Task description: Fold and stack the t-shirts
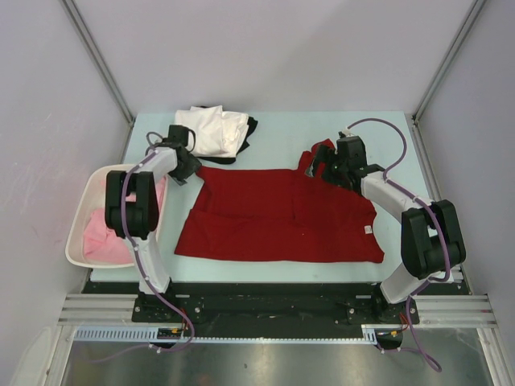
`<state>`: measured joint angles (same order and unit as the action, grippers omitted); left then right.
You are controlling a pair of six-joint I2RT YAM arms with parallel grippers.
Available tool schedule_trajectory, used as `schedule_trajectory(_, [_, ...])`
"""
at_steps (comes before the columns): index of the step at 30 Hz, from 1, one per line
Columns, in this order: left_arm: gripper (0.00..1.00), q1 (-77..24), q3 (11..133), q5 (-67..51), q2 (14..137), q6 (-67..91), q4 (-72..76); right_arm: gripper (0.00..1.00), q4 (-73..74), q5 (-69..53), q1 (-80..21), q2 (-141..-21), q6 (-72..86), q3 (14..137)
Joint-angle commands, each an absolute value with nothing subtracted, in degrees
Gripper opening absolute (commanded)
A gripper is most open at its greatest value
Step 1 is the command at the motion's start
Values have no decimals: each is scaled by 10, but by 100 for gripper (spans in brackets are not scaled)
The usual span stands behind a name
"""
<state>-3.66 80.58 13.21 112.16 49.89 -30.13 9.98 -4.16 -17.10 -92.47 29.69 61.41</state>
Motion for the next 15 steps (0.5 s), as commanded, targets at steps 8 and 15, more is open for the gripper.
schedule_trajectory(8, [61, -50, 822, 126, 1149, 487, -278, 99, 89, -49, -172, -924, 287, 632])
schedule_trajectory(15, [61, -58, 852, 121, 1176, 476, -273, 100, 85, -53, -172, -926, 288, 632])
